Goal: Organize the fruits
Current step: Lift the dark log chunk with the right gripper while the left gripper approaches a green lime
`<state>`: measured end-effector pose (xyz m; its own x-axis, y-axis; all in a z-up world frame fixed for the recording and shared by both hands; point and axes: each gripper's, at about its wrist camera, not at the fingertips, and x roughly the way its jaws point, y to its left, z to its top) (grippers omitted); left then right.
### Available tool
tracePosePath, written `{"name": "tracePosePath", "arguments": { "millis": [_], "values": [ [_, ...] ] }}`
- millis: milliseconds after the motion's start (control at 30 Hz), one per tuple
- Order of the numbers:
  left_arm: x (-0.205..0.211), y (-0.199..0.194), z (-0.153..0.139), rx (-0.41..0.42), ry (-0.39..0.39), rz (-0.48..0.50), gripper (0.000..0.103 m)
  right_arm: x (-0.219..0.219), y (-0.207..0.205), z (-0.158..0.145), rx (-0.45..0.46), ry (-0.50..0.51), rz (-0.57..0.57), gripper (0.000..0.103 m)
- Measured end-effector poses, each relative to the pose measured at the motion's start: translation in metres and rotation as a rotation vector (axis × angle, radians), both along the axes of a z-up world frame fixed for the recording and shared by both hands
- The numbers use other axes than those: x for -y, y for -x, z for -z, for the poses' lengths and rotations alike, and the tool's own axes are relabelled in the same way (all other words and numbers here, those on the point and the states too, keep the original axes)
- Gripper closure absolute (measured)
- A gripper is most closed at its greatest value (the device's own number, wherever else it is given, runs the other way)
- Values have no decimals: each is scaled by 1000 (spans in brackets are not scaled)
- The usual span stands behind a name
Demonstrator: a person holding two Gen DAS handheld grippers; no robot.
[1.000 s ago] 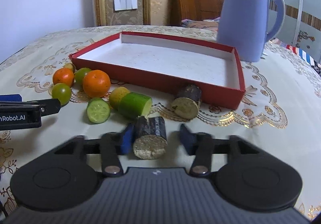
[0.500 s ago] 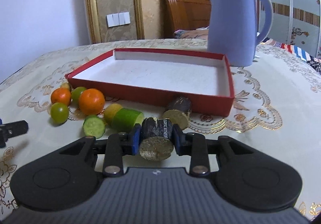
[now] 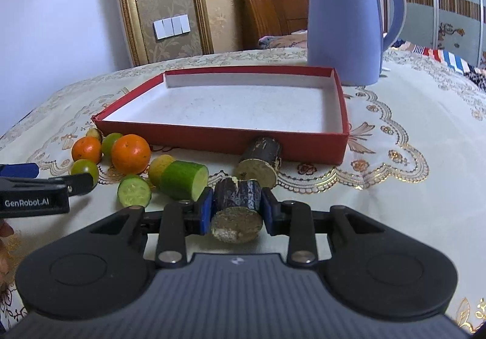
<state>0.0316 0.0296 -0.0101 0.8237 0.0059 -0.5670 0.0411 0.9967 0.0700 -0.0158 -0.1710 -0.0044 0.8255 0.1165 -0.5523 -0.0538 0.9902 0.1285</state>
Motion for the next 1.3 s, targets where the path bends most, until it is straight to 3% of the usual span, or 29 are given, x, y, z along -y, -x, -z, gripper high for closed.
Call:
{"name": "tracePosePath", "arguments": {
  "millis": [233, 533, 867, 1300],
  "values": [
    [9, -6, 6, -30, -35, 25, 0, 2, 0, 1, 0, -13, -6, 72],
    [3, -13, 10, -75, -6, 11, 0, 1, 1, 1, 0, -16, -12, 72],
    [4, -12, 4, -35, -7, -4, 0, 2, 0, 1, -4, -22, -8, 72],
    [2, -19, 8, -73, -3, -25, 0, 3, 0, 1, -8, -25, -8, 72]
  ]
}}
